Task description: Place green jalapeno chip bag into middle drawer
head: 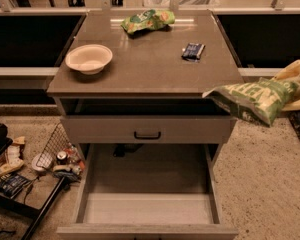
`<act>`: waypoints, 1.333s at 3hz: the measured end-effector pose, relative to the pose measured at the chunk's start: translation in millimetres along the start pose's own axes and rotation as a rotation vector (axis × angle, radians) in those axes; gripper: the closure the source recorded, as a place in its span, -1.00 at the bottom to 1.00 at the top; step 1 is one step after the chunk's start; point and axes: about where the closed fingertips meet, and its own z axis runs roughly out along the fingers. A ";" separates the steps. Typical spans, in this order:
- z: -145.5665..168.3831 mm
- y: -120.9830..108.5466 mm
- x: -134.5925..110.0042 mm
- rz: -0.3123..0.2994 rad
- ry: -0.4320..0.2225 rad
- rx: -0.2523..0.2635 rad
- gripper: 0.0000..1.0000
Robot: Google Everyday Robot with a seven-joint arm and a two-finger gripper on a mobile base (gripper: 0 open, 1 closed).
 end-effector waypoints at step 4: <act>151.1 80.7 54.4 0.144 0.062 -0.217 1.00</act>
Offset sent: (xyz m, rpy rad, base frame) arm 0.0197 0.0200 -0.0359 -0.0314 0.0461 -0.0209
